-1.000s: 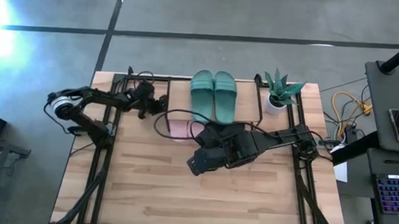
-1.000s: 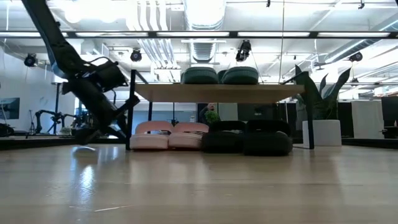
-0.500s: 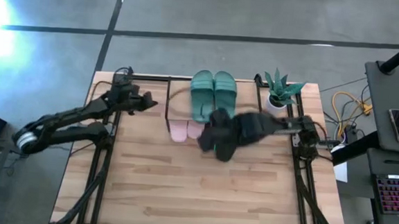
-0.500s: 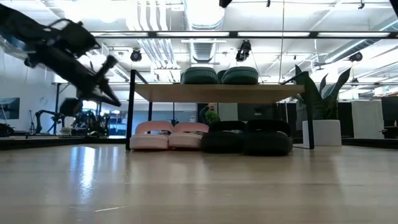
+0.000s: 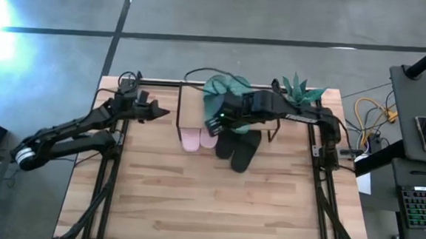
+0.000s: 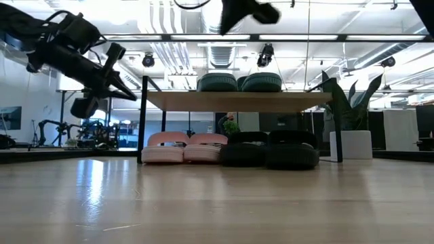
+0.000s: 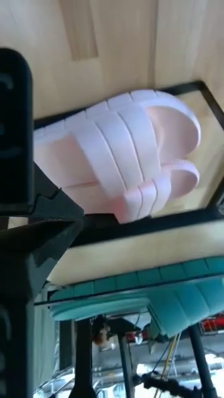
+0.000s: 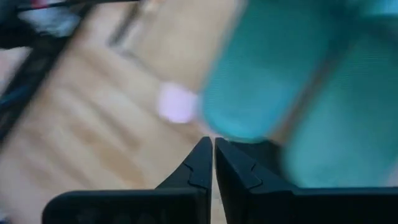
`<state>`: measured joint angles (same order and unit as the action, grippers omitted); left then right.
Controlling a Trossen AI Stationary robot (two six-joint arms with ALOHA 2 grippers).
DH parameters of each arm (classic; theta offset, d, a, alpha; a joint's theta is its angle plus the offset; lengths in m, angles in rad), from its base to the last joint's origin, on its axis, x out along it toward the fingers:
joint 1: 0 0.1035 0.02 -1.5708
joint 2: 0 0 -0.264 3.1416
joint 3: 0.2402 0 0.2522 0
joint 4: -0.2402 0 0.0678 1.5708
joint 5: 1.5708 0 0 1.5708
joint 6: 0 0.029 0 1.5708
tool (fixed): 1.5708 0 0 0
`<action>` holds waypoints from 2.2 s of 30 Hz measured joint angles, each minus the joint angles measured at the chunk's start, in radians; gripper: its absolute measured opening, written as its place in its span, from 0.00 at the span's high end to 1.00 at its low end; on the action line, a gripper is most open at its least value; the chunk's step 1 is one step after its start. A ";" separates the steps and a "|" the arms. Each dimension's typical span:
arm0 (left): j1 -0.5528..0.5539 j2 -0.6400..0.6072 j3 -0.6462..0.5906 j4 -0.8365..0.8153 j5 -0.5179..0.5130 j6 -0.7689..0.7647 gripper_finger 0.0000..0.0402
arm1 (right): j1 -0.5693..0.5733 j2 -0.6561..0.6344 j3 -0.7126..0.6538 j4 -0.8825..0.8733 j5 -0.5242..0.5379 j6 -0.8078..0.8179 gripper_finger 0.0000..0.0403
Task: Pick and place slides into the shelf
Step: Adjust the slides under the shelf
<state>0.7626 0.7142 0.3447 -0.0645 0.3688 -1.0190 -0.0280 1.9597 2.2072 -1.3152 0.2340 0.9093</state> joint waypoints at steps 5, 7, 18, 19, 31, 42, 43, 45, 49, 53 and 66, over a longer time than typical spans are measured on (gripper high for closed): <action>-0.035 0.040 0.013 0.004 0.008 0.005 1.00 | -0.008 0.055 -0.030 0.137 -0.058 -0.017 0.97; -0.059 0.057 0.017 0.027 0.019 0.005 1.00 | -0.011 0.080 -0.031 0.168 -0.058 -0.028 0.97; -0.165 0.153 0.025 0.178 0.013 -0.022 1.00 | -0.011 0.105 -0.035 0.200 -0.051 -0.049 0.97; -0.172 0.156 0.025 0.186 0.013 -0.022 1.00 | -0.012 0.105 -0.035 0.199 -0.050 -0.051 0.97; -0.251 0.106 0.023 0.204 0.018 -0.025 1.00 | -0.012 0.134 -0.036 0.197 -0.050 -0.076 0.97; -0.312 0.021 0.025 0.142 -0.027 -0.016 1.00 | -0.016 0.125 -0.031 0.117 0.072 -0.084 0.97; -0.312 0.007 0.025 0.109 -0.042 -0.001 1.00 | -0.015 0.118 -0.022 0.081 0.104 -0.080 0.97; -0.312 -0.020 0.024 0.031 -0.072 0.015 1.00 | -0.016 0.097 -0.010 -0.012 0.154 -0.058 0.97; -0.312 -0.080 0.024 -0.127 -0.147 0.040 1.00 | -0.003 0.039 -0.006 -0.253 0.214 0.062 0.97; -0.312 -0.119 0.012 -0.209 -0.189 0.057 1.00 | 0.040 -0.041 -0.066 -0.238 0.184 0.143 0.97; -0.312 -0.148 0.005 -0.215 -0.184 0.063 1.00 | 0.242 -0.269 -0.487 -0.256 0.022 0.600 0.97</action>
<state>0.4507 0.5666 0.3500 -0.2799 0.1846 -0.9555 0.2145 1.6906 1.7204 -1.5715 0.2557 1.5092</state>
